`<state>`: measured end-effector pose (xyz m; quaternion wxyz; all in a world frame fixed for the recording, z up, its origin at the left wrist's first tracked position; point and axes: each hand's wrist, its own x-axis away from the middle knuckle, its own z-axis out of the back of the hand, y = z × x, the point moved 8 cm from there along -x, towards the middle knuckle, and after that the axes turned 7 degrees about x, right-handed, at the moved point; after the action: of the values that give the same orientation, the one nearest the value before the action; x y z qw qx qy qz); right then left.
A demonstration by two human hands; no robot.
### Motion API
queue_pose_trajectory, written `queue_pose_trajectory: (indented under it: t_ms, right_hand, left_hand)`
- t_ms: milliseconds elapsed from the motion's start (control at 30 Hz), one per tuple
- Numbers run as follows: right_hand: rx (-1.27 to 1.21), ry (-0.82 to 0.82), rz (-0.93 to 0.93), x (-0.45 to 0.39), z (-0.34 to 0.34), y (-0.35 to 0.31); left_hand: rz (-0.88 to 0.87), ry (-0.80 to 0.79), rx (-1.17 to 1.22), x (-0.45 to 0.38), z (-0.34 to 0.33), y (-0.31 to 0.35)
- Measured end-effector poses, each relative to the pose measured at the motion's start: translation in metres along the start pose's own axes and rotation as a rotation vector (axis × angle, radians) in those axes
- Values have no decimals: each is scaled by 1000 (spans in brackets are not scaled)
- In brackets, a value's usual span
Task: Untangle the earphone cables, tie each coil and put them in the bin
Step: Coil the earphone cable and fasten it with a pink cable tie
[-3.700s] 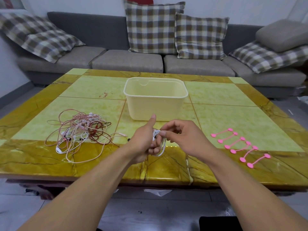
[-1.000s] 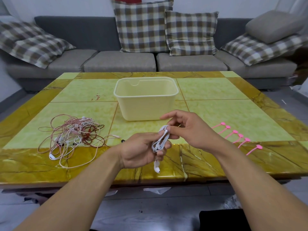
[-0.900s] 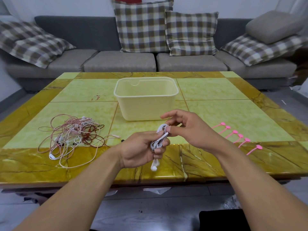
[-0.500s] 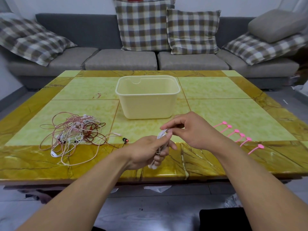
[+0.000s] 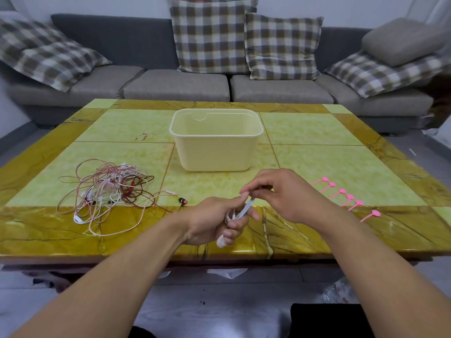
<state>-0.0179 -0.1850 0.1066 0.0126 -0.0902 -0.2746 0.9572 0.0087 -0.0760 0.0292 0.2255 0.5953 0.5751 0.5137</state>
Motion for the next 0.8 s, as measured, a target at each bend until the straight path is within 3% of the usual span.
queue_pose_trajectory:
  t_ms: [500,800]
  right_hand:
    - [-247,84,-151,49,26,44]
    - [-128,30,-168,52,28,55]
  left_hand:
    - [-23,1,153,-28,-43,-13]
    - [18,83,59,-40,-45,-17]
